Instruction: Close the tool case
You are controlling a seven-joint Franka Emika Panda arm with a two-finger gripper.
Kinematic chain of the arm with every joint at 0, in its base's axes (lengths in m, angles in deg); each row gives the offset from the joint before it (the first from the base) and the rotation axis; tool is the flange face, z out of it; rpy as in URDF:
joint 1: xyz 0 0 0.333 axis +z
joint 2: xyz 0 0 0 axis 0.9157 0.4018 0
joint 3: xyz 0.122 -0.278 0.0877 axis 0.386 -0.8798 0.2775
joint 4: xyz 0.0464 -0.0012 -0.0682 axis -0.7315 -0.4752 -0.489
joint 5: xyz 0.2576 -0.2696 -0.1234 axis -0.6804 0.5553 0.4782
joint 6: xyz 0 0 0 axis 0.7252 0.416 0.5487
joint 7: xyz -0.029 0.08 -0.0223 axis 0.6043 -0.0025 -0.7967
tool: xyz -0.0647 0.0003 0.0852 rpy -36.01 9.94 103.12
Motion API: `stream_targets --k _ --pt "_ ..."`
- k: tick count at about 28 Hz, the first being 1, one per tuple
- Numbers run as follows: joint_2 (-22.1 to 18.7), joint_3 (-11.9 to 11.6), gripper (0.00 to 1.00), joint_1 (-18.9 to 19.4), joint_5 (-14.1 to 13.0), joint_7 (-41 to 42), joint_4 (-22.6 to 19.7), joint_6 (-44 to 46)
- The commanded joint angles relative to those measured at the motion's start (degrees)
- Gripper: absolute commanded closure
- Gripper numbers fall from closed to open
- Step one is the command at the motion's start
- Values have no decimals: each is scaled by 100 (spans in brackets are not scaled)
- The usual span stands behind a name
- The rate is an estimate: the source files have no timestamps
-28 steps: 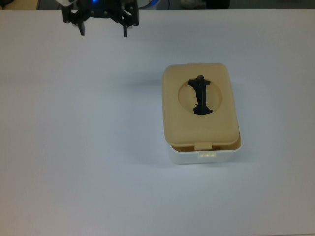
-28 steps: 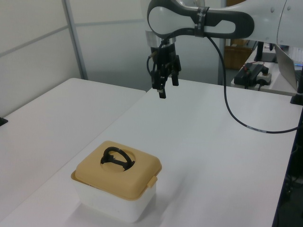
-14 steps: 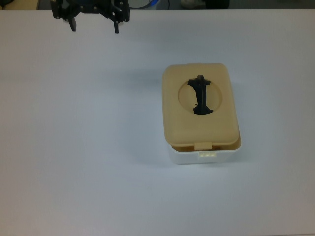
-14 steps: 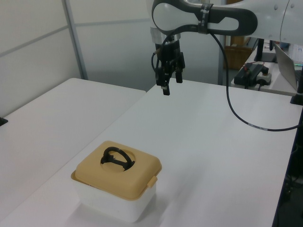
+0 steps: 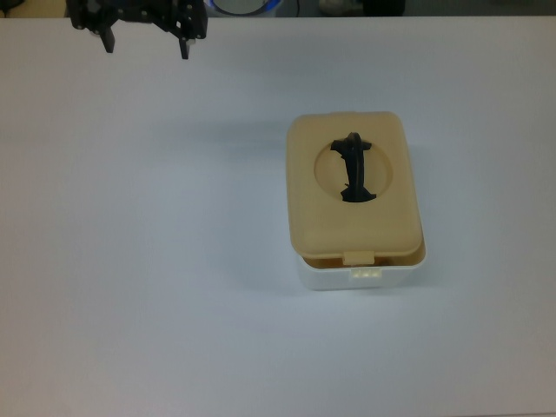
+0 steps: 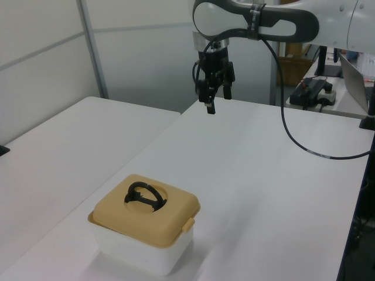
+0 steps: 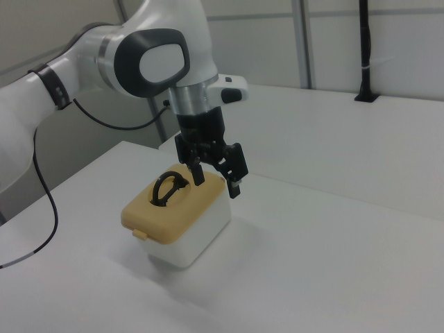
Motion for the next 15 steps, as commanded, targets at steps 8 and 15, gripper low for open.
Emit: stream_targets --k 8,15 --pt "-113 -37 0 -60 -17 216 -203 -173" --pt "-130 -37 0 -60 -43 216 -195 -173"
